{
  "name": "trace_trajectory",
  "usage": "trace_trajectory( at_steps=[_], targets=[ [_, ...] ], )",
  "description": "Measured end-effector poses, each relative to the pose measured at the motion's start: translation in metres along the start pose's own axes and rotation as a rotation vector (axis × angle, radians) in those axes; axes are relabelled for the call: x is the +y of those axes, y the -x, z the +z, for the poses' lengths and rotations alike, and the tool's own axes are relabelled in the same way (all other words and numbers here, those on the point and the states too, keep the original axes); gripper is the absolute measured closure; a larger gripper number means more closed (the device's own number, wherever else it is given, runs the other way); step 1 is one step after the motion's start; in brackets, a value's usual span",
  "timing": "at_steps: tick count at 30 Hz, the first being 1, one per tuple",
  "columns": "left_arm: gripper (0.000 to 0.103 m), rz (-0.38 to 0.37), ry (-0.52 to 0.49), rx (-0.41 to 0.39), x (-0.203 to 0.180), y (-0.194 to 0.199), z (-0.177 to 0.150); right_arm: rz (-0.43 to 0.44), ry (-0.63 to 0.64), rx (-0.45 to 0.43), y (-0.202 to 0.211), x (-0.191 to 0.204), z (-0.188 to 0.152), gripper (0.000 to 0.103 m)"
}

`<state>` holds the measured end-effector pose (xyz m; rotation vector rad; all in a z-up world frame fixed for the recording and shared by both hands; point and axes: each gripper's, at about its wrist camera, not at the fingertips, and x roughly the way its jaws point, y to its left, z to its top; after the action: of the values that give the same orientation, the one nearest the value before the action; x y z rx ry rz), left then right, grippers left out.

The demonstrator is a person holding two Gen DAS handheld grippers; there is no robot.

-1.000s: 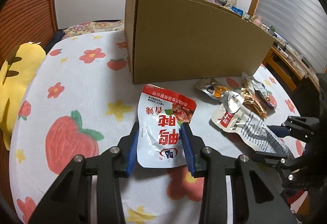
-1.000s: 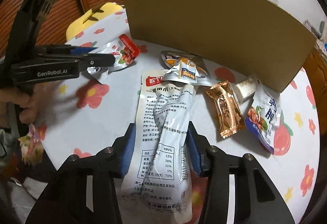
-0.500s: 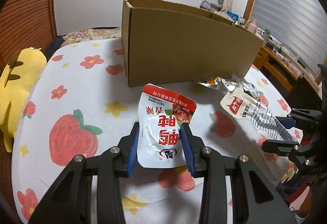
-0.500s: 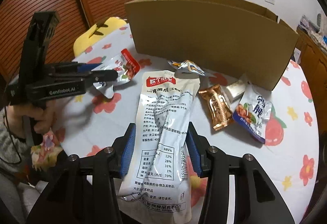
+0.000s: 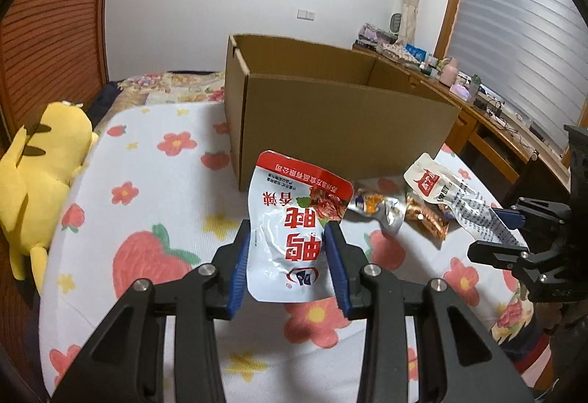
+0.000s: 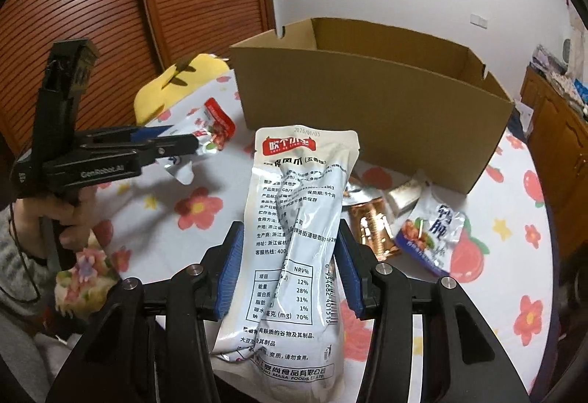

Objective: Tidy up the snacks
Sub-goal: 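Lift both held bags and carry them over the cardboard box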

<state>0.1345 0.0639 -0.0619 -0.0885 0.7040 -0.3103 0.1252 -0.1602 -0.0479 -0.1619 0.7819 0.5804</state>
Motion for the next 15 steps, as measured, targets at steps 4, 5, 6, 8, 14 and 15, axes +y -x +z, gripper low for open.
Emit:
trace_trajectory(
  at_steps=[4, 5, 6, 8, 14, 15],
  targets=[
    [0.067, 0.001, -0.014, -0.023, -0.003, 0.005, 0.008, -0.012, -0.01, -0.016, 0.003, -0.005, 0.004, 0.055],
    [0.067, 0.002, -0.02, -0.032, -0.005, 0.007, 0.01, -0.016, -0.011, -0.021, 0.004, -0.006, 0.005, 0.055],
    [0.067, 0.002, -0.024, -0.038, -0.006, 0.008, 0.012, -0.018, -0.012, -0.025, 0.005, -0.007, 0.006, 0.055],
    [0.067, 0.002, -0.027, -0.049, -0.007, 0.011, 0.014, -0.025, -0.013, -0.034, 0.008, -0.01, 0.009, 0.055],
    [0.067, -0.004, -0.037, -0.088, -0.011, 0.018, 0.029, -0.048, -0.014, -0.071, 0.017, -0.016, 0.023, 0.054],
    [0.067, -0.003, -0.042, -0.097, -0.012, 0.019, 0.033, -0.052, -0.012, -0.076, 0.019, -0.016, 0.025, 0.054]
  ],
)
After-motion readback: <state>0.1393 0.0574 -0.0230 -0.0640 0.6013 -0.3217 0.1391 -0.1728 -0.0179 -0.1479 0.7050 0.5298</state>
